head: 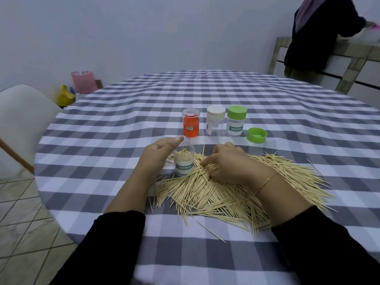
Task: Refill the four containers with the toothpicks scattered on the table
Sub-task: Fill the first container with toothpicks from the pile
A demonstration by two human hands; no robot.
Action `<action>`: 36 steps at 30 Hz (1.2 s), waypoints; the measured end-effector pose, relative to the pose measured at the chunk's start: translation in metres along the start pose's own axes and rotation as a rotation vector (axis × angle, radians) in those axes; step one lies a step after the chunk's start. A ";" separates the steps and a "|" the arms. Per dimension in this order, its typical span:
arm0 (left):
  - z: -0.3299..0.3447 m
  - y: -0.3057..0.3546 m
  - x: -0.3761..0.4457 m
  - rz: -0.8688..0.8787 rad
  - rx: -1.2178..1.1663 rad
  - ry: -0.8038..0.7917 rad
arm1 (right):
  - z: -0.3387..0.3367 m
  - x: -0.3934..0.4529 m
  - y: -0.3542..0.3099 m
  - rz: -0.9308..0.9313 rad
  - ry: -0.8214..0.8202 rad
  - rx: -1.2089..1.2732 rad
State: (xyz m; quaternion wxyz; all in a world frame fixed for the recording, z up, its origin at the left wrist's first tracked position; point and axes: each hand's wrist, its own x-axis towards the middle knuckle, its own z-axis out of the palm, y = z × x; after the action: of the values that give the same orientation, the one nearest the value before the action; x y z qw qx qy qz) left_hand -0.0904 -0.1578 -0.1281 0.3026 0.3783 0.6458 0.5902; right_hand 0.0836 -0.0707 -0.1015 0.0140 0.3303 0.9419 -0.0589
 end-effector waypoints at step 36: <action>-0.002 -0.010 -0.001 -0.053 0.089 -0.201 | -0.016 0.018 0.014 0.066 0.299 0.328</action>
State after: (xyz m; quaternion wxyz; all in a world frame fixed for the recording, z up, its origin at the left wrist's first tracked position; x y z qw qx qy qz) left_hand -0.0927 -0.1598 -0.1380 0.3643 0.4314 0.6474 0.5119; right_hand 0.0784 -0.0463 -0.0887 -0.1779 0.3636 0.9001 -0.1613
